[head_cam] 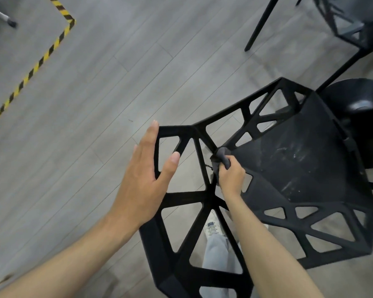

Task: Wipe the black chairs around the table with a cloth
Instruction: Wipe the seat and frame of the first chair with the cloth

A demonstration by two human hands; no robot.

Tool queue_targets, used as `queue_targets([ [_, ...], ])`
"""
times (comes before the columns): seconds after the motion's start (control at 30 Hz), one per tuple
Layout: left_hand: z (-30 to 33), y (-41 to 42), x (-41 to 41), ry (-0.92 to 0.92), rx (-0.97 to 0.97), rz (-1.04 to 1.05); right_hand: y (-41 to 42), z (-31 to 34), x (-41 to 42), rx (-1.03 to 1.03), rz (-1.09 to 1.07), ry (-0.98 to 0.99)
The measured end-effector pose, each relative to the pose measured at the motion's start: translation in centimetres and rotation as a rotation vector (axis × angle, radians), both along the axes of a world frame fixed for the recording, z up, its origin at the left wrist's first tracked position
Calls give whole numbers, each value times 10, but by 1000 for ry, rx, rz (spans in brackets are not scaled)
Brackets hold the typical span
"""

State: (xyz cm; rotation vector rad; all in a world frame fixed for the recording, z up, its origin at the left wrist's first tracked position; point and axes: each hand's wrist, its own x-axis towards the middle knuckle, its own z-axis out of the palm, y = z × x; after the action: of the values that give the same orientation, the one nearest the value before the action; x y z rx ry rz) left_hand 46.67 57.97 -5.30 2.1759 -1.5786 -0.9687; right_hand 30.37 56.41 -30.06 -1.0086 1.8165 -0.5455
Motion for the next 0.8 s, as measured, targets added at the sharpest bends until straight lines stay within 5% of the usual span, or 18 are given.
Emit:
queue_targets([
  [0.33, 0, 1, 1, 60, -22, 9, -19, 10, 8, 48, -45, -5],
  [0.63, -2, 1, 2, 75, -21, 11, -44, 69, 31, -405, 112, -129],
  [0.8, -1, 1, 2, 72, -24, -3, -34, 33, 7, -278, 191, -50],
])
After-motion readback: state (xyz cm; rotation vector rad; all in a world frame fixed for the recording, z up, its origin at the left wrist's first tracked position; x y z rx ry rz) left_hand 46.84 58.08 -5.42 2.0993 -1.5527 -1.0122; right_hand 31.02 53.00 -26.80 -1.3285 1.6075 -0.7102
